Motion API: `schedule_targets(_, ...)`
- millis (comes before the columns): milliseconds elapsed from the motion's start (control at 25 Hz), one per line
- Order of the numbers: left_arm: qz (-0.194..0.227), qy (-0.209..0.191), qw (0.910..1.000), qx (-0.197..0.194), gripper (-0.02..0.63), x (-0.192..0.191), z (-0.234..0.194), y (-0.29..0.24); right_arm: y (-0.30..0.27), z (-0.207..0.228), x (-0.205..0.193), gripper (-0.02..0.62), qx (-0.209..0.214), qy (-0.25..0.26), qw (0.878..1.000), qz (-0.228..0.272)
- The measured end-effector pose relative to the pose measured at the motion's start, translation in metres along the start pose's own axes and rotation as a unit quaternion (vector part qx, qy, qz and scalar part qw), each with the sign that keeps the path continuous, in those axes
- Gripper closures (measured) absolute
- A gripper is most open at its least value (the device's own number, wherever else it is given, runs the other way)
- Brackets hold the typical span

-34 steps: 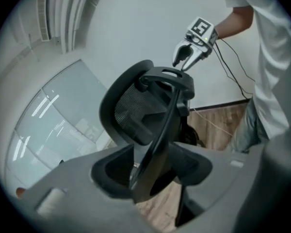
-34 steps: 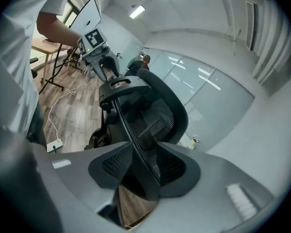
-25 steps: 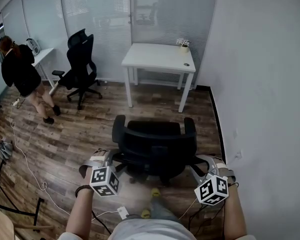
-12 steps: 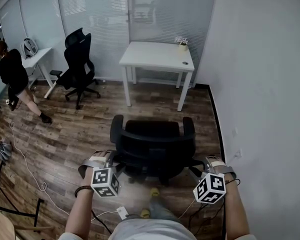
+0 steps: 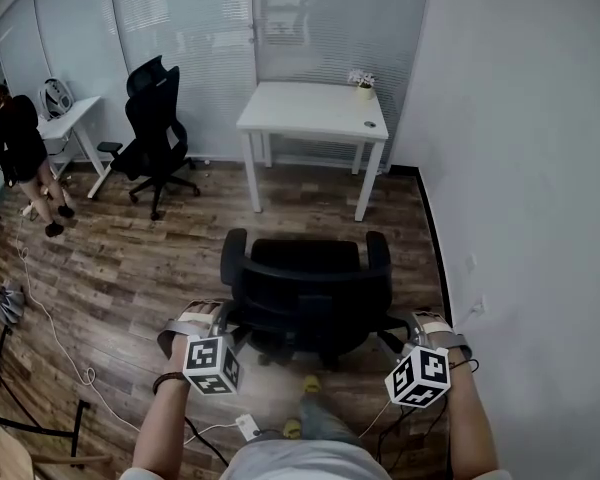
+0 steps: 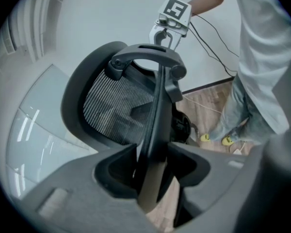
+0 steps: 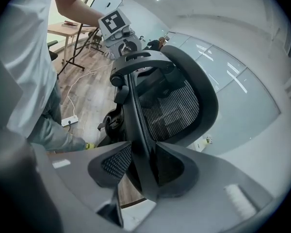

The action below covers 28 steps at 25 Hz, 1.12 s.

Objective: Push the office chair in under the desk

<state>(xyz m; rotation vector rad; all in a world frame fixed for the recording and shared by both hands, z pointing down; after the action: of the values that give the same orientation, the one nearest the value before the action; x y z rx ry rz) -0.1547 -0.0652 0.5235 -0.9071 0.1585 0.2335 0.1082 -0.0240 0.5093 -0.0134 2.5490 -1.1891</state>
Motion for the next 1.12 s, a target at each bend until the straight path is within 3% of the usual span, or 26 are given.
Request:
schedule_targets(440, 0.007, -0.005, 0.9999, 0.011, 0.413, -0.001, -0.048, -0.039, -0.038, 0.044, 0.0, 0.443, -0.006, -0.032, 0.999, 0.013)
schedule_targets(1120, 0.009, 0.009, 0.9995, 0.028, 0.393, -0.002, -0.158, -0.123, -0.12, 0.152, 0.004, 0.442, -0.012, -0.029, 0.999, 0.031)
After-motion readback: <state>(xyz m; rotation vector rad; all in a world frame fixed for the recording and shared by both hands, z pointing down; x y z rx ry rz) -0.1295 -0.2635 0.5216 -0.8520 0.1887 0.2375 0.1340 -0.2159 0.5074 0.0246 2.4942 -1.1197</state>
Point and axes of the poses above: the fingertips, and each gripper's own axes: y backward along the fingers, z to its right, x out of its top, the point moved 4 cm from there along y, backward along the fingers, and after that the axes turned 7 degrees about -z, right-handed, at the moved point
